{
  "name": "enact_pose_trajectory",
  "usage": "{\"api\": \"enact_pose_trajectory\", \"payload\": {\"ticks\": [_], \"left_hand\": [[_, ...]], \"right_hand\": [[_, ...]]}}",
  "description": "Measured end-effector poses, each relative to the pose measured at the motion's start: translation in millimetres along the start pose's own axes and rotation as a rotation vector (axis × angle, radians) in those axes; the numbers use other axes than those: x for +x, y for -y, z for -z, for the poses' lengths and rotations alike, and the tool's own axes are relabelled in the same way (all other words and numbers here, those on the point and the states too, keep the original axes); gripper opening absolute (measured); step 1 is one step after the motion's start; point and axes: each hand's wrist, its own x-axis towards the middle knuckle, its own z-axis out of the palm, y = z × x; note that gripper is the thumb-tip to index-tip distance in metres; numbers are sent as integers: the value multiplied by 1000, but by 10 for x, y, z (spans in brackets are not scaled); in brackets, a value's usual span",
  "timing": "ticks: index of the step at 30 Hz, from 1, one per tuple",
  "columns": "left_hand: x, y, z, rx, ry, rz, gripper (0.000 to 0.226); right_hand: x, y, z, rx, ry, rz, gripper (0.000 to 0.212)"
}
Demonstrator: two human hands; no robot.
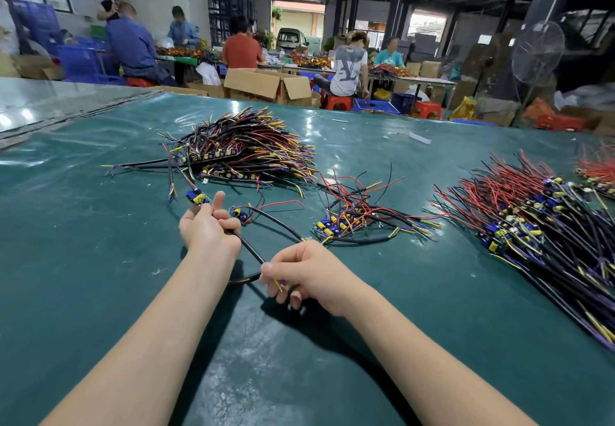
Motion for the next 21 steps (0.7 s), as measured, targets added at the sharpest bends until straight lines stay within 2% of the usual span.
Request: {"api": "enact_pose_trajectory", "payload": {"ticks": [3,9,13,16,18,21], "left_hand": [[27,-33,-1,-8,-44,28,21],[68,-150,9,-98,-155,229,33],[99,-225,37,-183,-108,225,35],[103,-258,48,-264,-34,219,33],[95,-265,35,-256,12,229,35],[62,-251,23,-151,100,284,31]], "right_hand": [[7,-13,-31,-47,-18,39,30],[21,18,-99,-84,-11,141,34],[88,-80,-140,-38,-85,159,39],[125,-133,-162,-223,-165,202,44],[118,-122,-184,-252,-100,204,44],[72,-70,-133,-268,128,129,41]]}}
